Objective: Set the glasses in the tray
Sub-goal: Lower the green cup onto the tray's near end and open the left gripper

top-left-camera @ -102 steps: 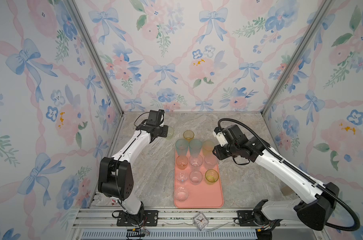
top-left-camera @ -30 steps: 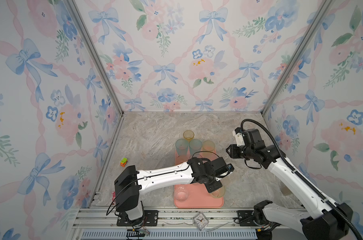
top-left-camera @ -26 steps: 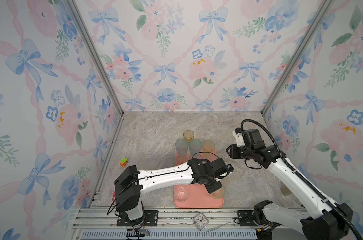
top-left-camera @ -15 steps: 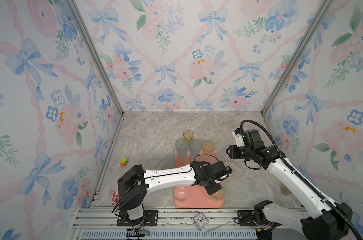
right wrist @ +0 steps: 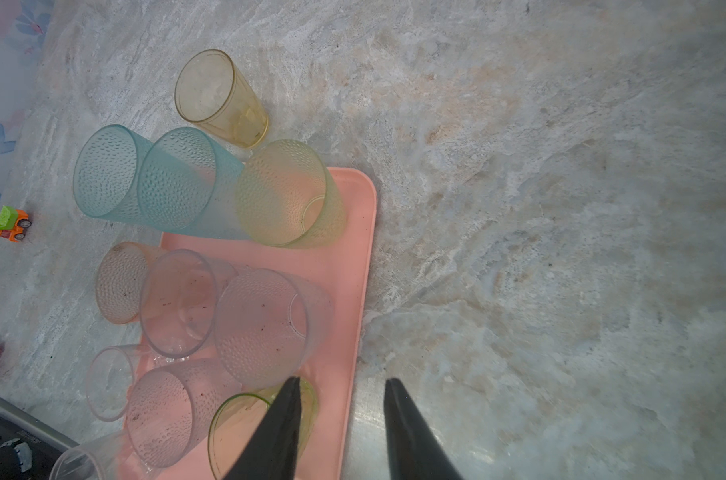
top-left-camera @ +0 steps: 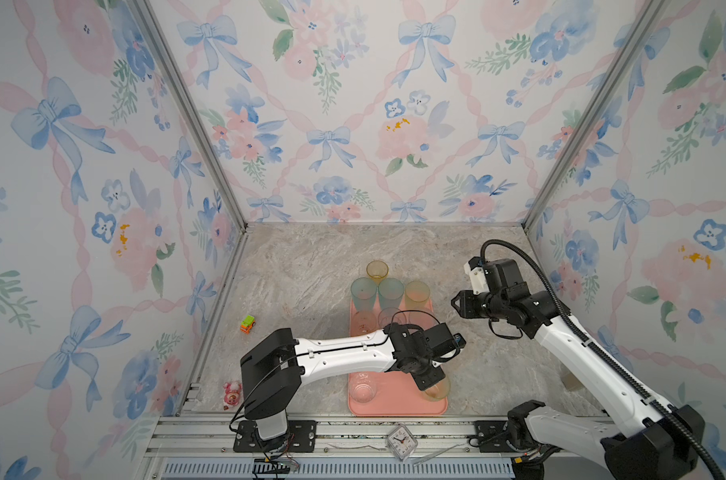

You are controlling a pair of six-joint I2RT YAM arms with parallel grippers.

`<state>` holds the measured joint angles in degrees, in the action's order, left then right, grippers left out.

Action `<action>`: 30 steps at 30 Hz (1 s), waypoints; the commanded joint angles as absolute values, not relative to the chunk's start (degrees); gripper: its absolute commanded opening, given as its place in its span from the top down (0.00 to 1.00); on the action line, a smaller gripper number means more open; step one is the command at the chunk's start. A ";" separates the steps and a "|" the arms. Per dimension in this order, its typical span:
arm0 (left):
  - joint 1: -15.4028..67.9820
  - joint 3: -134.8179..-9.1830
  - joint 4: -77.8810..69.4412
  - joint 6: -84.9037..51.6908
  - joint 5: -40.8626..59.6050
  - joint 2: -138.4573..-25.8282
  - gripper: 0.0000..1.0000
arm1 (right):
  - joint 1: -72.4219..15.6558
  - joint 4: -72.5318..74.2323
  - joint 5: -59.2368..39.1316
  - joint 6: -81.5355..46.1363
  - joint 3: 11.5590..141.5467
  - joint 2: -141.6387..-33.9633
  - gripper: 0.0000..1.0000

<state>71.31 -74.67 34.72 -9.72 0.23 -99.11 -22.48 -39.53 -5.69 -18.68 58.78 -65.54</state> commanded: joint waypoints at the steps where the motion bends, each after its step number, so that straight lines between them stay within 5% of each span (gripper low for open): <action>1: 71.72 -73.59 34.19 -10.68 -0.19 -100.15 0.99 | -21.84 -38.75 -6.49 -18.37 58.27 -65.87 0.63; 14: 71.72 -72.69 33.84 -10.72 -0.01 -100.43 0.97 | -21.83 -39.16 -6.57 -18.37 58.71 -66.26 0.63; 30: 71.77 -72.77 33.84 -10.72 0.00 -99.43 0.83 | -21.87 -38.85 -6.93 -18.56 58.51 -66.60 0.63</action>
